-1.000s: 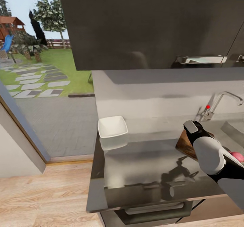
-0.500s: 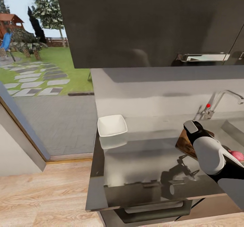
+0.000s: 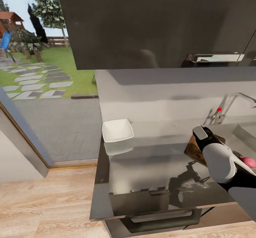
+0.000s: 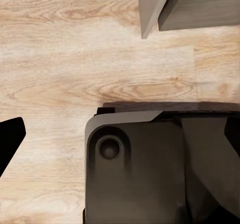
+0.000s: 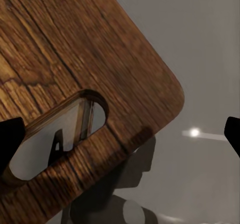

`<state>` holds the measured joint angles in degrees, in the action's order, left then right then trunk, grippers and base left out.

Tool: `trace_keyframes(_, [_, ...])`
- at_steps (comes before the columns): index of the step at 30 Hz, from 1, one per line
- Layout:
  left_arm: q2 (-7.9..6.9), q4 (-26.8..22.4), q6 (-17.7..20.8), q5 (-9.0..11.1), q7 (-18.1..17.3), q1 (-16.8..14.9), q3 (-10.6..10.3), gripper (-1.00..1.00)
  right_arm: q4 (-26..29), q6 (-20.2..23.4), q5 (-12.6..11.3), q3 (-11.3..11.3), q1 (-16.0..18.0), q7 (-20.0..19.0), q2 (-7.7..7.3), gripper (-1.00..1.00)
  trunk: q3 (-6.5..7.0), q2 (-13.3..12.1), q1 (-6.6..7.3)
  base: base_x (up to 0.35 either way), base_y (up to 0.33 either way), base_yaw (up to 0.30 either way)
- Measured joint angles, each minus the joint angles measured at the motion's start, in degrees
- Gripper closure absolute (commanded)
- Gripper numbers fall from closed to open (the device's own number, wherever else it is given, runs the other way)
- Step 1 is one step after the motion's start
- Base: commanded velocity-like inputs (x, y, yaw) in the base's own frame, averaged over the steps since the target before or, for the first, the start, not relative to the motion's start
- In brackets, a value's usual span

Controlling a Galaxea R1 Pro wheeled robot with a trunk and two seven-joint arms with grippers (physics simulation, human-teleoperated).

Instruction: In the kitchen, take the Vidalia onion out of the sink, dice it on the chopping board with the paring knife, put the diced onion into the bowl on the countertop, then place both the paring knife and the chopping board into the sink.

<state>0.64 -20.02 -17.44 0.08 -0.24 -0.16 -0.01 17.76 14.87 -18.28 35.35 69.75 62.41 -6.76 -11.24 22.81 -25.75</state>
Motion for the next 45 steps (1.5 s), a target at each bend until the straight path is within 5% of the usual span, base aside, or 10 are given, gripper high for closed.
trace_keyframes(45, [0.04,0.0,0.0,0.1,0.0,0.0,0.0,-1.0,-0.1,0.0,0.0,0.0,0.0,0.0,0.1,-1.0,-2.33,0.0,0.0,-0.012,0.0,0.0])
